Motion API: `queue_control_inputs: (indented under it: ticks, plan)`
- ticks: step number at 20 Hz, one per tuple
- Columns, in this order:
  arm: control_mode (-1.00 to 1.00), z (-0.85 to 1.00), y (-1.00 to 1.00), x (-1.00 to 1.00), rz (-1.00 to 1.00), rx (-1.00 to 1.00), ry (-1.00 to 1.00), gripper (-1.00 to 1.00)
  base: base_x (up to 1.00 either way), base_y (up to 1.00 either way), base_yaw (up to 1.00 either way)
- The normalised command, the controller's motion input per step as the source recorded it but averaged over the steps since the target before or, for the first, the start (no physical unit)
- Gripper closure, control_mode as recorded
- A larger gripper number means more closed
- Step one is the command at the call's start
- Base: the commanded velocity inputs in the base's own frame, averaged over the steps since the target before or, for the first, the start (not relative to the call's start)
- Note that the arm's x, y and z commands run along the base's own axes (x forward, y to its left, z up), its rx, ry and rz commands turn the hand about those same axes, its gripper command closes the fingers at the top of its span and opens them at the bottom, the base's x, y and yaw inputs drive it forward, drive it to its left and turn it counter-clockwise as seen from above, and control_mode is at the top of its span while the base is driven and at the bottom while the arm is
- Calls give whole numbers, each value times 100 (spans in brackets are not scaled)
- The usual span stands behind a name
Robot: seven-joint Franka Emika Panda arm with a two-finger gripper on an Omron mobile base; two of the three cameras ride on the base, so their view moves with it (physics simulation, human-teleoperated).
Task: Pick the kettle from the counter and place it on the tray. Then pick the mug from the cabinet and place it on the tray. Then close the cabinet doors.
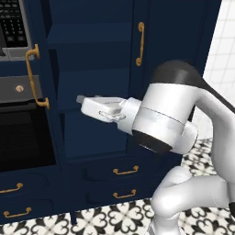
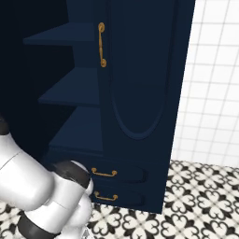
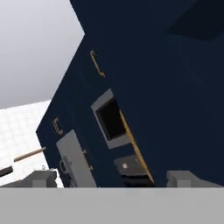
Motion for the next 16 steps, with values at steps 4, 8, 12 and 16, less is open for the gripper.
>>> queue_control_inputs:
  ticks: [4,8,12,16]
  plan:
    - [-100,-30,-30,19,2,47,100,-100,0,0,0]
    - [-100,-6,-17,0,0,51,100,-100,0,0,0]
    - [-100,0,-5,-9,0,57,100,-100,0,0,0]
    - [-100,1,1,-22,0,67,93,-100,0,0,0]
